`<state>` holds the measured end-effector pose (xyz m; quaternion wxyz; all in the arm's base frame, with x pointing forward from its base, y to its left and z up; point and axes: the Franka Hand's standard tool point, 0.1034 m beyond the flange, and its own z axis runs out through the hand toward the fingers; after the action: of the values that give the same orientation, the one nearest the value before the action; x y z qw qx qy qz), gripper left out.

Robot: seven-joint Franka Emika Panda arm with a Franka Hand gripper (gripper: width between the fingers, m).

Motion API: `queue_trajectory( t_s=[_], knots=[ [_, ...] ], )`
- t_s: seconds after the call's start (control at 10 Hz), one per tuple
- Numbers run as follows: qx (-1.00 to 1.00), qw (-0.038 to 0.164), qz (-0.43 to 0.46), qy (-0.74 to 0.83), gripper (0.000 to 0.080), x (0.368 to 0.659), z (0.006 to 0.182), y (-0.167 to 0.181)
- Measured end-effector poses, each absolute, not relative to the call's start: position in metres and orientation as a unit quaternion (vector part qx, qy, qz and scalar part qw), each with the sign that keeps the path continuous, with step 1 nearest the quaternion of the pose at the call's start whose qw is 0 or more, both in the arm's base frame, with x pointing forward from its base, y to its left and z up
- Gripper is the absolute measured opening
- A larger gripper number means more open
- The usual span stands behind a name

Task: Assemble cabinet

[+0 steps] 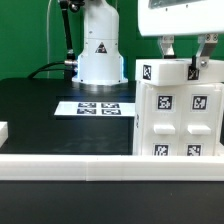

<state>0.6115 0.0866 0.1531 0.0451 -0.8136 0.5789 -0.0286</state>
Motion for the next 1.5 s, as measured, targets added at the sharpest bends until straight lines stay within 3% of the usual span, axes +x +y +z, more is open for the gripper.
queue_trajectory(
  t_s=[0.4,0.7,0.8,0.9,1.0,1.5],
  knots=[
    [-0.639,0.066,-0.004,0.766,0.0560,0.6121,0.1534,0.0921],
    [-0.582,0.072,0.006,0.810,0.0560,0.6131,0.1547,0.0915],
    [-0.592,0.072,0.006,0.803,0.0641,0.6126,0.1534,0.0926],
    [-0.593,0.072,0.007,0.802,0.0641,0.6124,0.1531,0.0931],
    [-0.595,0.072,0.006,0.800,0.0764,0.6123,0.1528,0.0934],
    [-0.603,0.070,0.006,0.794,0.0797,0.6116,0.1511,0.0946]
  ],
)
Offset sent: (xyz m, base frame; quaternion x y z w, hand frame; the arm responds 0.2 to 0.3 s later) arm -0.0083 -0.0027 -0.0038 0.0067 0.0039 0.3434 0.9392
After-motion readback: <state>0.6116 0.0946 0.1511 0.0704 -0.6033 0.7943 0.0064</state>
